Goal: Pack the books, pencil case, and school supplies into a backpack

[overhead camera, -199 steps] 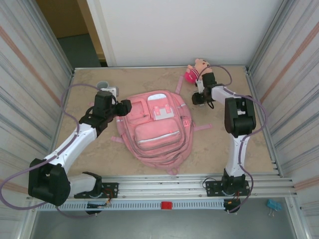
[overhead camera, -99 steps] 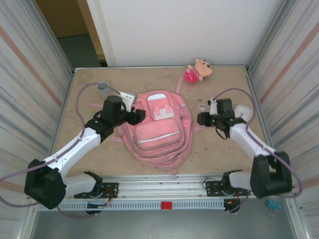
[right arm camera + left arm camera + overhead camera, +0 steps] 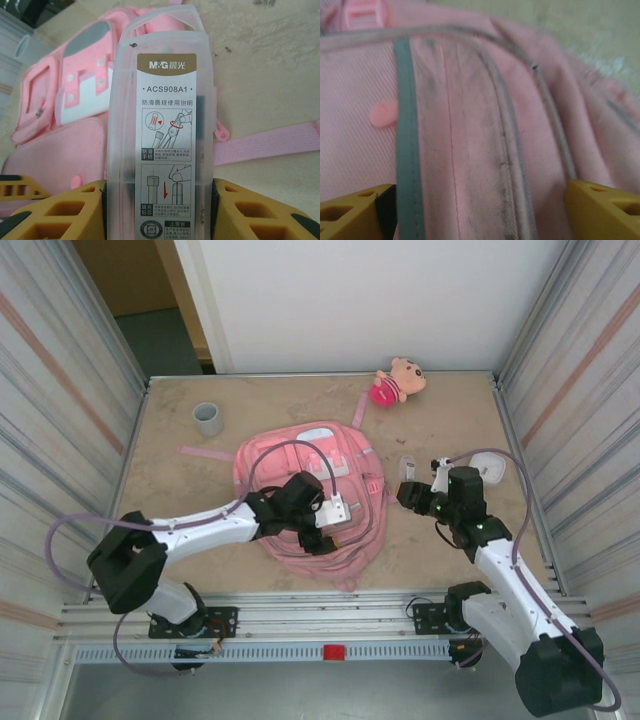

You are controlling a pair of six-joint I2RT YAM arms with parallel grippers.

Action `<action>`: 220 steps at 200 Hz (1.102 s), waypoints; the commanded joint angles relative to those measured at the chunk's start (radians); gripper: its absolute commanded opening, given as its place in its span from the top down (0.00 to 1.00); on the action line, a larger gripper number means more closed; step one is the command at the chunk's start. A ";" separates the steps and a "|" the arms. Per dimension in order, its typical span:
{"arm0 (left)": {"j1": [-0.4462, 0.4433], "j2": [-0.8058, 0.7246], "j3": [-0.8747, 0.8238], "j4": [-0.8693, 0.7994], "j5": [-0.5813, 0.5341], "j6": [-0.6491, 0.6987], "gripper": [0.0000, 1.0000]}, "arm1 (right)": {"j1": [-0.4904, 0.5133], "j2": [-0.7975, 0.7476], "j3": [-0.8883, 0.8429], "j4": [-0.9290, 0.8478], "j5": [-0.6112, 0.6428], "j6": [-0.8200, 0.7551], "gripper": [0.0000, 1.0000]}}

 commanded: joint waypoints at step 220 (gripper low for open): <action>-0.007 -0.150 -0.109 0.048 -0.236 0.039 0.48 | 0.078 0.035 0.010 0.044 0.018 -0.027 0.58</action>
